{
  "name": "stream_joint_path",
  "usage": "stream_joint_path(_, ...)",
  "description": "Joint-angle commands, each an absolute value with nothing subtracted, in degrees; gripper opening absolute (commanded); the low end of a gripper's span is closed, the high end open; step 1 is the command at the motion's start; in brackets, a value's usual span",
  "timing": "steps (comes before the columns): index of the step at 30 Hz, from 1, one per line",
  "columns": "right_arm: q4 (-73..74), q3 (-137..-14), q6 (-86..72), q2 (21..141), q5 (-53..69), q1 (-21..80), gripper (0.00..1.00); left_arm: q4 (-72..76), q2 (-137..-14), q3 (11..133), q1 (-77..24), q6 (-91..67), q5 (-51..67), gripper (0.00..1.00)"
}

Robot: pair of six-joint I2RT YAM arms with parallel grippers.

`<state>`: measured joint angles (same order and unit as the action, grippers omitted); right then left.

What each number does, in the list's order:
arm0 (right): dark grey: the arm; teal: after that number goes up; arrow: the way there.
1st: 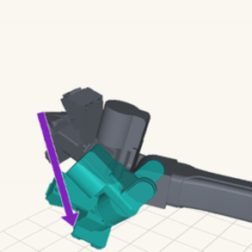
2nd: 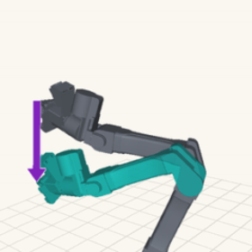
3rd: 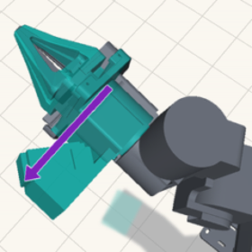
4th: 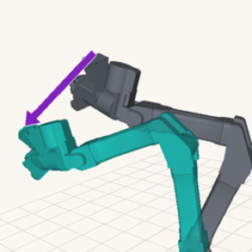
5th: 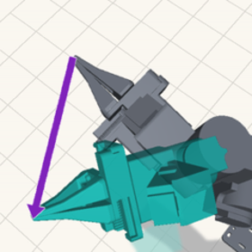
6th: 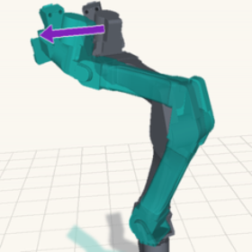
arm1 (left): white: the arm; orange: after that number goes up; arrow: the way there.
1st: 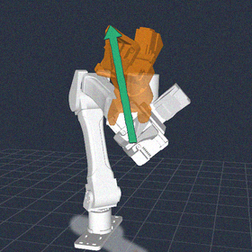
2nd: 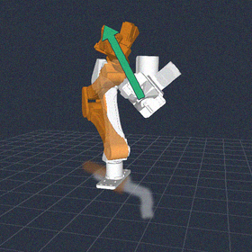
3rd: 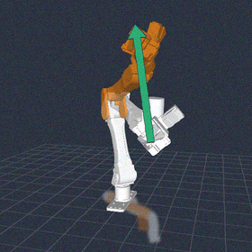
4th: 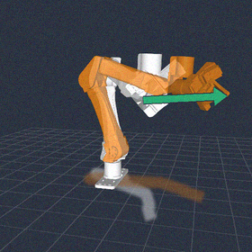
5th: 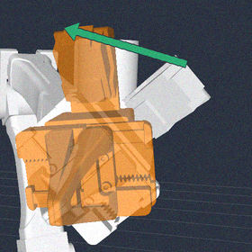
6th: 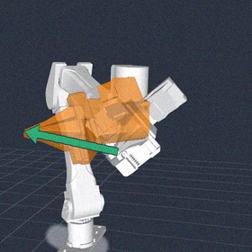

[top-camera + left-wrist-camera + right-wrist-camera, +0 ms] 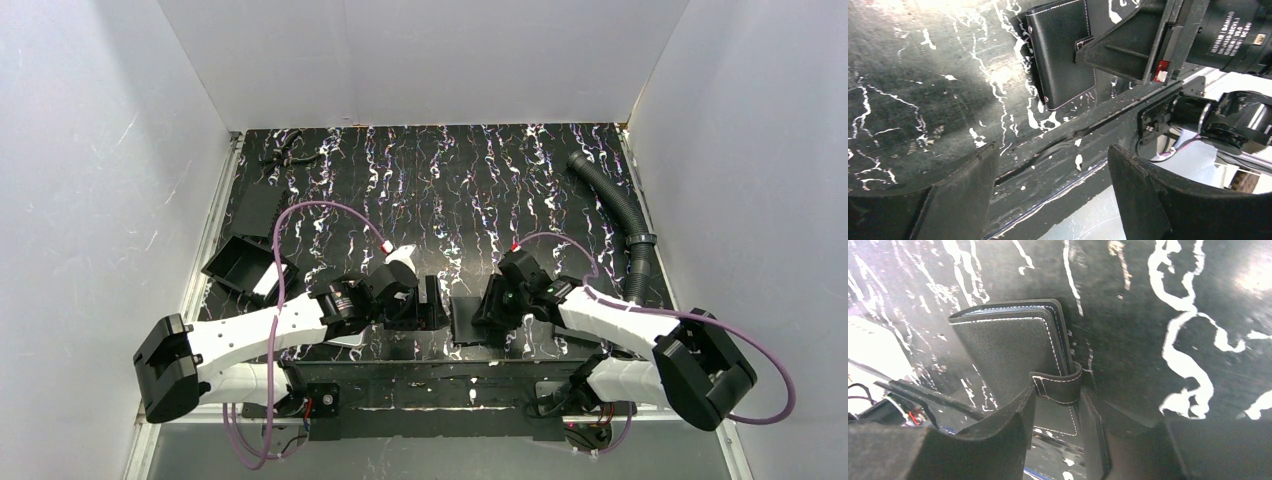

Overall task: Put the credit cards into the card holder
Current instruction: Move the card holder to the center of the board, then pick up the card holder from the center of the board.

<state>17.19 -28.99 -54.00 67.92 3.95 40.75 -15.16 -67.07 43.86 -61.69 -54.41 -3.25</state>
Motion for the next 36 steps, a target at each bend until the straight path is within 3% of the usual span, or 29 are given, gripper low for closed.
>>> stream_joint_path(1,9.3,-31.0,-50.3,69.5,7.3,41.2,0.46,-19.7,-67.9,46.1,-61.0,-52.3,-6.7,0.76)
stream_joint_path(4,10.1,-29.1,-45.4,68.4,8.7,39.8,0.74,-20.3,-71.7,48.0,-60.8,-51.5,-5.6,0.71)
stream_joint_path(8,5.6,-25.5,-40.4,66.5,14.4,35.9,0.76,-17.1,-75.0,48.3,-60.9,-51.6,-3.4,0.64)
stream_joint_path(13,0.6,-24.5,-38.9,68.1,18.8,35.5,0.62,-14.1,-75.9,47.9,-60.8,-50.2,-1.3,0.55)
stream_joint_path(16,0.6,-25.0,-38.1,69.0,18.9,35.5,0.5,-11.5,-73.6,46.2,-60.8,-46.6,-1.5,0.56)
stream_joint_path(18,0.5,-25.3,-38.8,69.8,19.3,35.5,0.35,-11.4,-72.2,45.8,-60.8,-42.6,-2.6,0.63)
stream_joint_path(20,2.0,-26.4,-40.3,70.9,19.2,35.5,0.19,-12.0,-71.0,46.0,-61.4,-37.3,-5.2,0.83)
stream_joint_path(23,9.0,-31.1,-44.6,73.1,19.8,35.5,0.01,-12.0,-69.9,47.0,-66.0,-26.9,-12.2,0.96)
stream_joint_path(29,14.2,-36.3,-52.3,72.9,24.7,35.2,0.01,1.3,-71.1,41.4,-80.9,-0.8,-32.6,0.98)
stream_joint_path(36,14.4,-35.9,-58.3,72.7,30.2,33.7,0.01,3.8,-76.0,40.9,-81.1,5.1,-40.0,0.98)
